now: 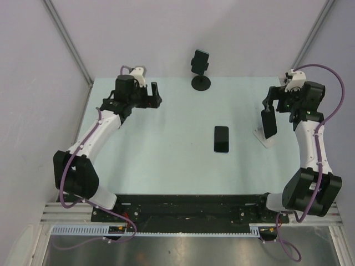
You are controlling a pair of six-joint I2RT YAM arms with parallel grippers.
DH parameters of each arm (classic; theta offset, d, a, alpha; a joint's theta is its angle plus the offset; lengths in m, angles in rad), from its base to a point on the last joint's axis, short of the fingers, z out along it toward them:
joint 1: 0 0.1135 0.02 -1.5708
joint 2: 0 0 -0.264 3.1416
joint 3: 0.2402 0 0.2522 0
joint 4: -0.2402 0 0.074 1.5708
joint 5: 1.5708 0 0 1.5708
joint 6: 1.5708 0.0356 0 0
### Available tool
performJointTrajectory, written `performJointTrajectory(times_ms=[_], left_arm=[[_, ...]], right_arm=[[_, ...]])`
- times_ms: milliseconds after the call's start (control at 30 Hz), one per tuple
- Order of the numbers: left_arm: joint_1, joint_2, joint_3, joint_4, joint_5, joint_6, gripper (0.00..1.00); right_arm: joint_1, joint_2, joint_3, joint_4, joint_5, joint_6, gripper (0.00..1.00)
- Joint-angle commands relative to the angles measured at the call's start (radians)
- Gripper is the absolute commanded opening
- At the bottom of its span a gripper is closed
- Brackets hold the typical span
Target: Remove the phone from the phone stand
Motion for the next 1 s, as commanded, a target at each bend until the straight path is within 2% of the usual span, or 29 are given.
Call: performJointTrajectory(times_ms=[0, 267, 967], left_arm=[[-0.053, -0.048, -0.056, 0.0, 0.102, -0.053, 1.0], [-0.148, -0.042, -0.097, 0.002, 0.115, -0.016, 1.0], [-0.174, -0.006, -0.102, 0.002, 0.125, 0.028, 1.0]], right_arm=[[-0.059, 0.062, 0.045, -0.002, -0.231, -0.183, 1.0], [-0.059, 0.139, 0.055, -0.026, -0.288, -0.3, 1.0], [-0.035, 0.28, 0.055, -0.066, -0.169, -0.38, 0.98]])
